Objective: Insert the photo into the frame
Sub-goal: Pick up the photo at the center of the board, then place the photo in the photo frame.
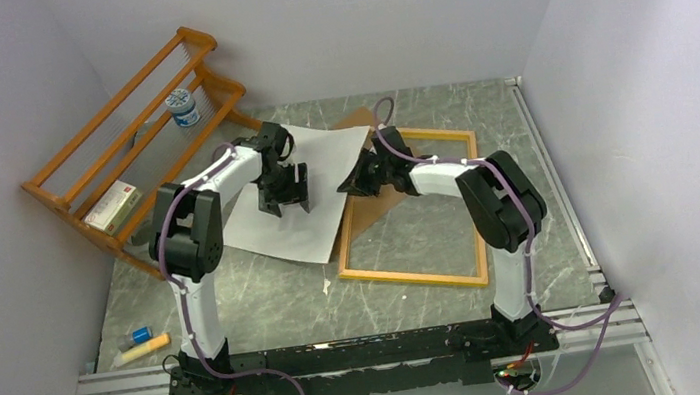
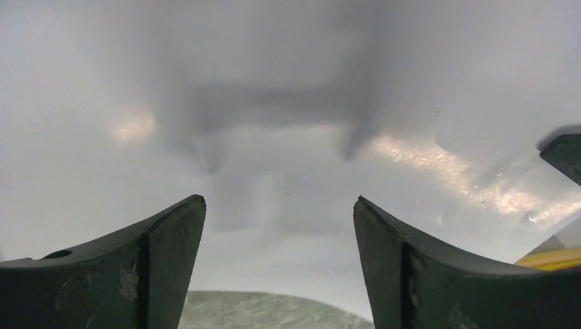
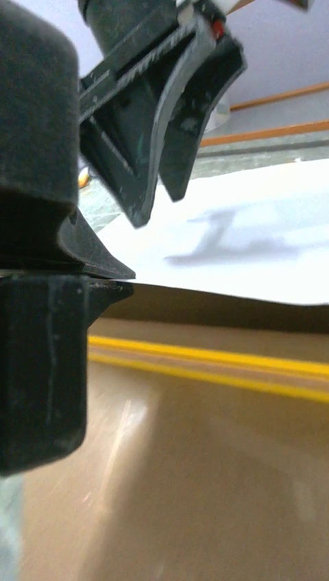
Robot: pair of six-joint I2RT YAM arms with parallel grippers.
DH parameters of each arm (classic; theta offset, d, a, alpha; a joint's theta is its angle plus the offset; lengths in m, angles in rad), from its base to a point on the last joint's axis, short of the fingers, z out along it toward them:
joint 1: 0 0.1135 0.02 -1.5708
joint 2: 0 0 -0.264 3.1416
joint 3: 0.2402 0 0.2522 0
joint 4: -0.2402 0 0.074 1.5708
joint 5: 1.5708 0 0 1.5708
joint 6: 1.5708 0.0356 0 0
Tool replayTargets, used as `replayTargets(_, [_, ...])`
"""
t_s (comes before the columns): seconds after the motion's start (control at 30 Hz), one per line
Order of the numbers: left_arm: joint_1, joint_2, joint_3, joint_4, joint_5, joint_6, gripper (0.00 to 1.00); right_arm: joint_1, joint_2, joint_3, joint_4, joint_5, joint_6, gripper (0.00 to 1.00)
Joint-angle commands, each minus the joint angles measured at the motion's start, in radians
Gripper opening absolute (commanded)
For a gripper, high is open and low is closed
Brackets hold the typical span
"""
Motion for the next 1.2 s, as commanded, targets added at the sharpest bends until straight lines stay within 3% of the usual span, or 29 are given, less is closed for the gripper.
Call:
replayTargets(0.0, [0.000, -0.126, 0.076, -0.030, 0.068, 0.000, 0.87, -0.095, -0.157, 0.001, -0.219, -0.047, -0.163, 0.00])
replayTargets(0.17, [-0.001, -0.153, 0.070, -0.005, 0.167, -0.004, 0.93, -0.203, -0.292, -0.027, -0.465, -0.052, -0.328, 0.00])
replayTargets(0.3, [-0.001, -0.129, 0.072, 0.010, 0.202, -0.012, 0.92, -0.283, -0.310, 0.020, -0.681, -0.033, -0.494, 0.00])
replayTargets(0.53, [-0.004, -0.080, 0.063, 0.017, 0.250, -0.035, 0.88, -0.347, -0.323, 0.103, -0.922, 0.158, -0.692, 0.00])
replayTargets(0.83, [-0.007, -0.075, 0.025, 0.026, 0.257, -0.032, 0.87, -0.360, -0.270, 0.210, -1.014, 0.419, -0.731, 0.00])
replayTargets(1.17, [-0.008, -0.057, 0.022, 0.023, 0.268, -0.012, 0.87, -0.358, -0.239, 0.258, -0.976, 0.349, -0.813, 0.00])
